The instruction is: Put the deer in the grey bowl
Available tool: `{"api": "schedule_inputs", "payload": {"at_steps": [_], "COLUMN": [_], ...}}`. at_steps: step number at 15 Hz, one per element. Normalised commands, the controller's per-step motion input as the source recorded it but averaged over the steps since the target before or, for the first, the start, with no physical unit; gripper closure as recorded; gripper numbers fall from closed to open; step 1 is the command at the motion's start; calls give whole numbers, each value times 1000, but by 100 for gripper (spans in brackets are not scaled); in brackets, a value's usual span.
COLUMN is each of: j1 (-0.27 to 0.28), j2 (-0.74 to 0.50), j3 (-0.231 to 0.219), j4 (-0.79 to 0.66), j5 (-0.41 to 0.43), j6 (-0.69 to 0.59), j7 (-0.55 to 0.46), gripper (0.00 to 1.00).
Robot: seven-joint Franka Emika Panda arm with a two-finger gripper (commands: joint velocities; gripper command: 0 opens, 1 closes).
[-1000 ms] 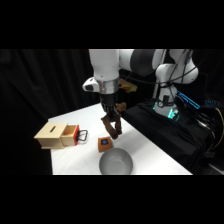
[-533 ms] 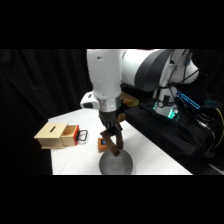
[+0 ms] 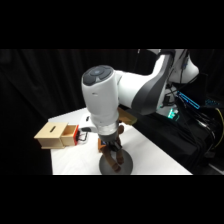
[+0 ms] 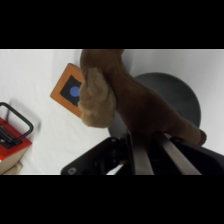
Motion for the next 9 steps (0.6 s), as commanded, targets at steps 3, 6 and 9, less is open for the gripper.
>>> {"api": "schedule_inputs", "payload": {"at_steps": [3,6,9], "j1": [223,137,29], "j2": [147,105,114], "j3": [19,-6,-53], "j4": [267,253,227], "j5": [-73,-74,-99], "j6": [-128,-177,-122], "j7": [209,154,64], "gripper": [63,41,15]}}
